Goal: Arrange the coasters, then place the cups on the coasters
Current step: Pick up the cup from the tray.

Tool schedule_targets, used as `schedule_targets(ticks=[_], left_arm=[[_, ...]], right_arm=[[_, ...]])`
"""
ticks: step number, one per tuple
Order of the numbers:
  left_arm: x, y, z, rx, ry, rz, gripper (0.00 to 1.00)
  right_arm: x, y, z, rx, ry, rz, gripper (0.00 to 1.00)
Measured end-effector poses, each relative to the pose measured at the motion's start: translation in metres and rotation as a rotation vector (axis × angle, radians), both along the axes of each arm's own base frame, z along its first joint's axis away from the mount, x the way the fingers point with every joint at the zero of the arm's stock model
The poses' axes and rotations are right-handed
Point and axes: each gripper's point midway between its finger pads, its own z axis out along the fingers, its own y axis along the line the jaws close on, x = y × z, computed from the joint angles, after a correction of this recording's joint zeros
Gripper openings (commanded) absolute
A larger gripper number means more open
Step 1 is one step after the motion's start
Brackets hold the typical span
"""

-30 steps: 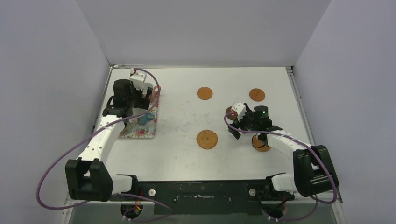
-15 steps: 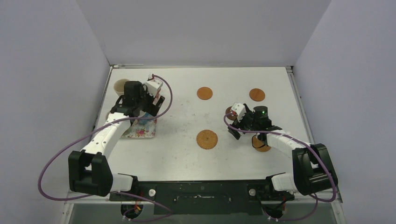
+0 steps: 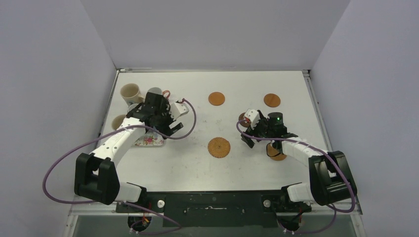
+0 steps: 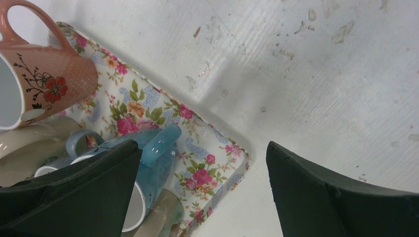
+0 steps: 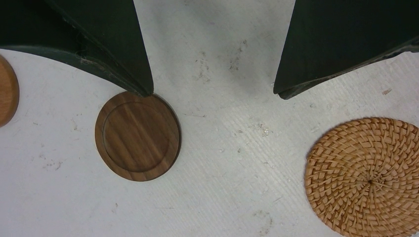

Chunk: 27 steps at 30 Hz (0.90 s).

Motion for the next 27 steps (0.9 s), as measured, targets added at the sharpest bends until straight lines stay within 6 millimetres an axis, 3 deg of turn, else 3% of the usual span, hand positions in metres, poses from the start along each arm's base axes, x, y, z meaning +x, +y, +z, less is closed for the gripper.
schedule_targets(ticks=[4, 11, 16, 21, 27], left_arm=[[-0.002, 0.008, -0.004, 0.075, 0.018, -0.059, 0.97], [0.006, 0.023, 0.008, 0.173, -0.024, -0.139, 0.97], [-0.002, 0.033, 0.004, 0.244, -0.001, -0.275, 0.95], [-0.004, 0.035, -0.003, 0.294, 0.06, -0.37, 0.72], [0.01, 0.036, -0.027, 0.329, 0.183, -0.431, 0.61]], right_arm=[[0.0, 0.0, 0.0, 0.0, 0.001, 0.0, 1.0], [0.0, 0.0, 0.0, -0.003, 0.001, 0.002, 1.0], [-0.001, 0.0, -0.001, -0.004, 0.004, 0.002, 1.0], [-0.001, 0.0, -0.001, -0.004, 0.006, 0.002, 1.0], [-0.002, -0.001, -0.002, -0.009, 0.009, 0.004, 1.0]])
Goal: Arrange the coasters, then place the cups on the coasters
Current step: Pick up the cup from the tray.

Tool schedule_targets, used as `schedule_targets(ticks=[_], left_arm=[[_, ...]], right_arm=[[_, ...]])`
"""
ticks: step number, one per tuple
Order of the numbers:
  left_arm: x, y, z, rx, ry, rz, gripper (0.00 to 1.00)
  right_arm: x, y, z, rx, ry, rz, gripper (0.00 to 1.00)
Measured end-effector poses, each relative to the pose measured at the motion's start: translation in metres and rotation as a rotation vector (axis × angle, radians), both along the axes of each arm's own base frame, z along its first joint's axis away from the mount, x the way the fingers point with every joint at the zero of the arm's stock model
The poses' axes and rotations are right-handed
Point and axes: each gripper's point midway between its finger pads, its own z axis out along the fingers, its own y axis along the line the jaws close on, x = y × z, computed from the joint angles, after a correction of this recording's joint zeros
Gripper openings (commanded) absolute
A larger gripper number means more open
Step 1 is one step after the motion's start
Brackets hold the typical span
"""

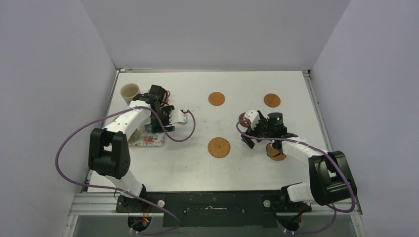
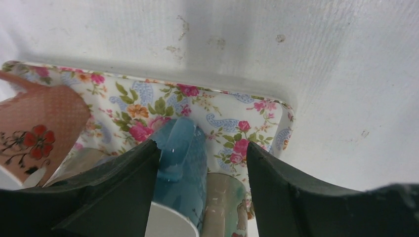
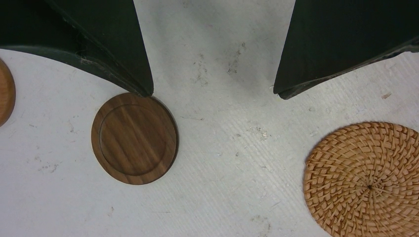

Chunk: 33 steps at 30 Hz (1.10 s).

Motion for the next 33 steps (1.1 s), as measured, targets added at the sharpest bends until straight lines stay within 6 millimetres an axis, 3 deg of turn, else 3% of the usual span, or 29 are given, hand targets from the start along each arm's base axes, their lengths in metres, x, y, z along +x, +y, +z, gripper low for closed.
schedule_targets(ticks=[5, 12, 19, 27, 29, 33], left_arm=[[-0.002, 0.002, -0.02, 0.029, 0.065, -0.018, 0.59], [0.001, 0.005, -0.02, 0.046, 0.053, -0.037, 0.46], [0.009, 0.006, -0.02, 0.062, 0.025, -0.048, 0.23], [0.017, 0.005, -0.019, 0.06, -0.01, -0.058, 0.09], [0.018, 0.004, -0.021, 0.055, -0.015, -0.061, 0.01], [0.02, 0.0, -0.021, 0.052, -0.025, -0.068, 0.0]], right_arm=[[0.0, 0.0, 0.0, -0.003, 0.0, 0.003, 1.0], [-0.002, 0.0, -0.007, -0.011, 0.017, 0.009, 1.0], [-0.004, 0.001, -0.012, -0.018, 0.033, 0.011, 1.0], [-0.004, 0.0, -0.012, -0.018, 0.033, 0.011, 1.0], [-0.004, 0.0, -0.012, -0.019, 0.032, 0.012, 1.0], [-0.004, 0.0, -0.012, -0.019, 0.032, 0.012, 1.0]])
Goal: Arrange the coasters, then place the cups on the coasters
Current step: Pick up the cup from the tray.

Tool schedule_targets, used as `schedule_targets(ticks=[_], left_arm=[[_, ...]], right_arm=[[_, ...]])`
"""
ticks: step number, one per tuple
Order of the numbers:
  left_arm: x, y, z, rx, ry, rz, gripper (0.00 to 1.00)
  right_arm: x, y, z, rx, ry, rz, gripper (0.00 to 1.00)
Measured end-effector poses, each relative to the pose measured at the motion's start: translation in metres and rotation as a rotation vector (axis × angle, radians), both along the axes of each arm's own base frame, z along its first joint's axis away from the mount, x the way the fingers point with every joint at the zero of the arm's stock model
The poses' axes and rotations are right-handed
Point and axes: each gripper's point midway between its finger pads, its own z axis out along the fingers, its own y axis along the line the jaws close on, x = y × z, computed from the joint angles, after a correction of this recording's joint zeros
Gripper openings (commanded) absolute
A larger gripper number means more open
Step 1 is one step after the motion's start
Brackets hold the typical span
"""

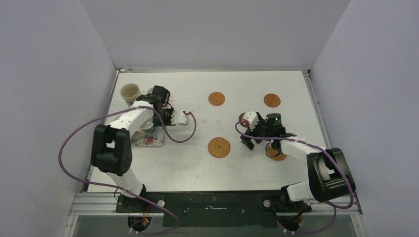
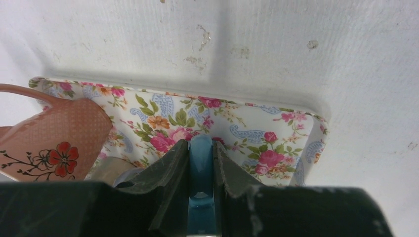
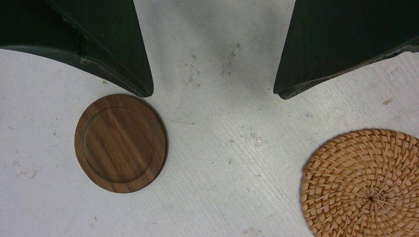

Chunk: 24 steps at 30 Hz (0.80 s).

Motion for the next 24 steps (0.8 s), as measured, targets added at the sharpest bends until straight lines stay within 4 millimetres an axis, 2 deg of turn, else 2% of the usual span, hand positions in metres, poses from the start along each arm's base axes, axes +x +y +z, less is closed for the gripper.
schedule_targets(ticks=[10, 19, 24], left_arm=[[0.007, -0.023, 0.005, -0.027, -0.035, -0.048, 0.0], [0.024, -0.035, 0.028, -0.078, -0.094, -0.059, 0.0], [0.027, -0.039, 0.037, -0.093, -0.108, -0.063, 0.0]], right_arm=[[0.0, 0.0, 0.0, 0.0, 0.0, 0.001, 1.0], [0.0, 0.0, 0.0, 0.0, 0.001, 0.001, 1.0], [-0.001, 0.001, 0.0, -0.001, 0.003, 0.003, 1.0]])
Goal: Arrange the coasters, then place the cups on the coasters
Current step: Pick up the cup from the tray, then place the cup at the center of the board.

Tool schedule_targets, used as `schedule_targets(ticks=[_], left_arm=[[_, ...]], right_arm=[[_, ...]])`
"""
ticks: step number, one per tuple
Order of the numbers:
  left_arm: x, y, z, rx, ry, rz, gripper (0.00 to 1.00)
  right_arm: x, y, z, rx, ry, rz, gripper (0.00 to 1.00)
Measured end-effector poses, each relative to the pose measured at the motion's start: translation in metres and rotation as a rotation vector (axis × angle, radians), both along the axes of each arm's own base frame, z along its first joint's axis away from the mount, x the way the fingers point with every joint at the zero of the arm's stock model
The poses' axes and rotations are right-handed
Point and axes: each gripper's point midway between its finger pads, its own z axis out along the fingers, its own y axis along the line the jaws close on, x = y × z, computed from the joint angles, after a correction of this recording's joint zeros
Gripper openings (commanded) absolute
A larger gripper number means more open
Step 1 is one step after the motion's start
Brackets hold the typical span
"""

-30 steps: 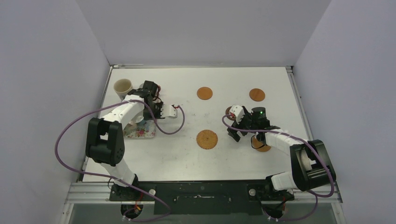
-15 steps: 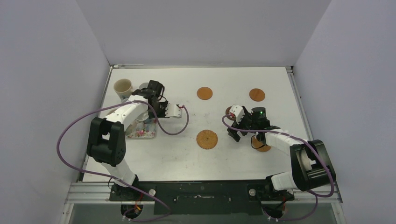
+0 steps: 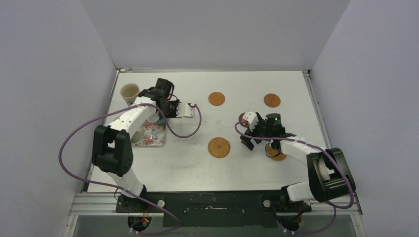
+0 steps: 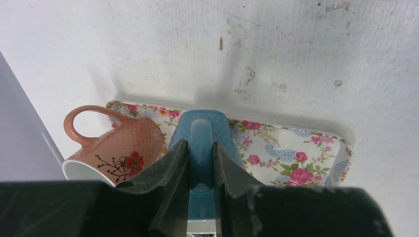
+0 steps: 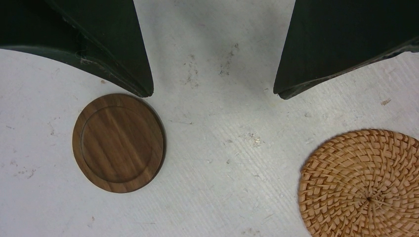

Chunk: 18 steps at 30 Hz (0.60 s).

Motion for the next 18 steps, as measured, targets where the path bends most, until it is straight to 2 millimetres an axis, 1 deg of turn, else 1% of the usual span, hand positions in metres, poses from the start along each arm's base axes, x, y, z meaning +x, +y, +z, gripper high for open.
schedule_targets(ticks=[6, 8, 10, 13, 15, 18], left_arm=[[-0.004, -0.011, 0.001, -0.004, 0.003, -0.018, 0.0], [-0.005, -0.016, 0.004, -0.006, 0.002, -0.026, 0.0], [-0.003, -0.022, 0.011, -0.013, -0.006, -0.035, 0.0], [-0.002, -0.037, 0.02, -0.025, -0.023, -0.061, 0.0], [-0.002, -0.047, 0.023, -0.028, -0.029, -0.083, 0.0], [-0.004, -0.062, 0.016, -0.018, -0.012, -0.116, 0.0]], right_arm=[[0.0, 0.0, 0.0, -0.002, 0.0, 0.001, 1.0], [0.0, 0.0, 0.0, -0.002, 0.0, 0.001, 1.0], [0.0, 0.0, 0.0, -0.002, 0.0, 0.0, 1.0], [0.0, 0.0, 0.0, -0.002, 0.0, 0.0, 1.0], [0.0, 0.0, 0.0, -0.004, -0.001, -0.001, 1.0], [0.0, 0.0, 0.0, -0.004, -0.001, -0.002, 1.0]])
